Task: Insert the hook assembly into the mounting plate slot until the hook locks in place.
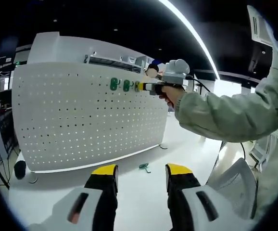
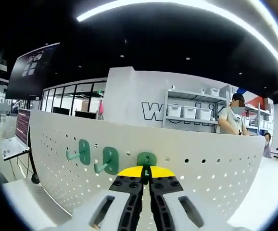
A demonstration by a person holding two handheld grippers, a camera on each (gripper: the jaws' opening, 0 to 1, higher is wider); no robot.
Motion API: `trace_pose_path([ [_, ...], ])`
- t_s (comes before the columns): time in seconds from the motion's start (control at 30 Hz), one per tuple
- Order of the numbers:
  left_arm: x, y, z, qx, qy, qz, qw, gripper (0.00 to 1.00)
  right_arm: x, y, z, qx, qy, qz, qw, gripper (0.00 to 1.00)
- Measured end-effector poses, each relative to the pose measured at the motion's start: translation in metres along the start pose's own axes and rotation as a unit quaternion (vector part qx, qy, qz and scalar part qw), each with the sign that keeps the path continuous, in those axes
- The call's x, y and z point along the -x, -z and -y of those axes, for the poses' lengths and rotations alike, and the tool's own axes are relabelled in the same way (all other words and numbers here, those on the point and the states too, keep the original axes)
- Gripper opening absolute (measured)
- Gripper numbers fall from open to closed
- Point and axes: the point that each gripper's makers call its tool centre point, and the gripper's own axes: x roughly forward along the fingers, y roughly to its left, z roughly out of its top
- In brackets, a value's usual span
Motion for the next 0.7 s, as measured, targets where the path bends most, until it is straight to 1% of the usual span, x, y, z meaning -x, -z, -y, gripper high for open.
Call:
trace_pose_path([
  [0.43,0.000,0.000,-0.001,0.002,0.000,0.002,1.0000,0.41,-0.003,0.001,0.004,0.015,0.002,0.000,0.9999,0.02],
  [0.57,0.000,0.000,-0.001,0.002,0.000,0.001,1.0000,0.41,-0.003,0.006,0.002,0.012,-0.002,-0.006,0.9999,0.03],
  [0.7,0.001,0.000,-0.001,0.002,-0.001,0.002,1.0000,0.41,-0.002,0.016,0.000,0.004,-0.006,-0.019,0.9998,0.02],
])
